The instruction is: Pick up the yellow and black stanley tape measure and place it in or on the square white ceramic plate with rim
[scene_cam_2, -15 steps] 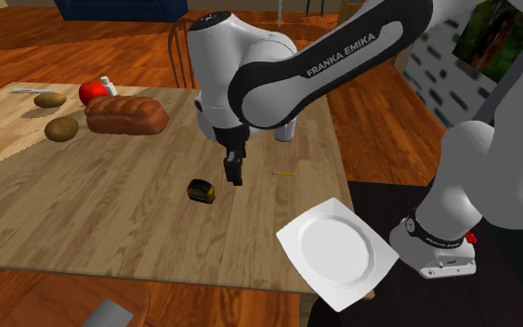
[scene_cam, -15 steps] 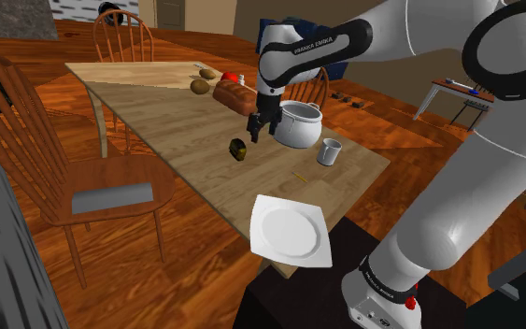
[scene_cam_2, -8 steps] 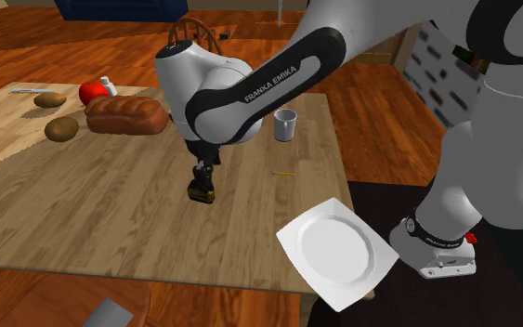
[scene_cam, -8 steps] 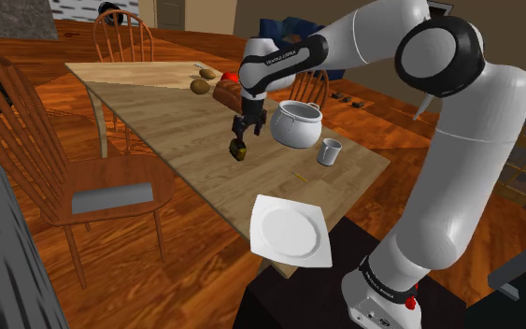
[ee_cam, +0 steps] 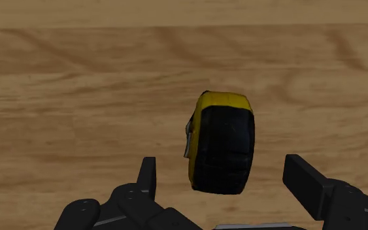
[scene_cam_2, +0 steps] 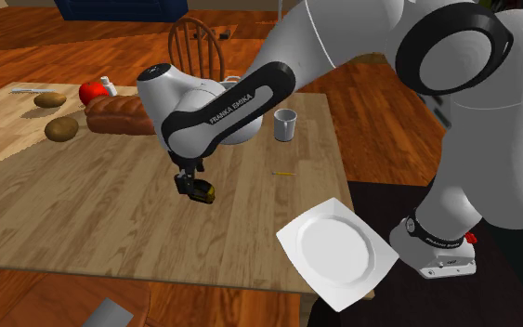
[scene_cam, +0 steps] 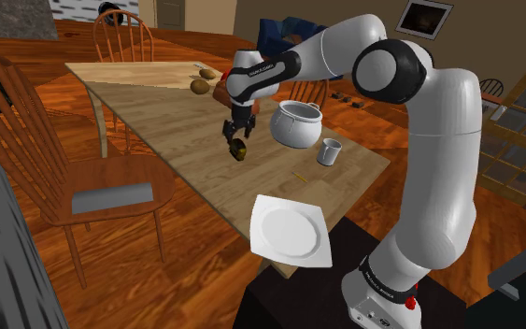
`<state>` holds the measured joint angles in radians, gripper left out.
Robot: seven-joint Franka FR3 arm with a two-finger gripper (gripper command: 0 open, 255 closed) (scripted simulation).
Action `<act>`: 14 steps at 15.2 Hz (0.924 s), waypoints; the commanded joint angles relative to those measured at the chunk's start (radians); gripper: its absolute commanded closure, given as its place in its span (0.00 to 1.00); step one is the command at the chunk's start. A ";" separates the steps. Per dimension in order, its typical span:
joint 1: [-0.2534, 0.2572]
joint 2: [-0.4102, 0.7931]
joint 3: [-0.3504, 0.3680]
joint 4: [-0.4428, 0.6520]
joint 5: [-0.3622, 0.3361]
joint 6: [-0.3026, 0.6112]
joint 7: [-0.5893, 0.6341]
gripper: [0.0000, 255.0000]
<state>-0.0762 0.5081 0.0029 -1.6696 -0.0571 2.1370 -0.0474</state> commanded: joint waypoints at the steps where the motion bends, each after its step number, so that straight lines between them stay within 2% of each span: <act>1: -0.001 0.017 -0.001 -0.003 0.000 0.021 0.000 0.00; 5: -0.002 0.041 -0.002 -0.017 -0.001 0.059 0.000 0.00; 12: -0.002 0.041 -0.002 -0.017 -0.001 0.058 0.000 0.00; 13: -0.002 0.041 -0.002 -0.017 -0.001 0.058 0.000 1.00; 14: -0.002 0.041 -0.002 -0.017 -0.001 0.058 0.000 1.00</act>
<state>-0.0782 0.5488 0.0016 -1.6862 -0.0585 2.1952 -0.0471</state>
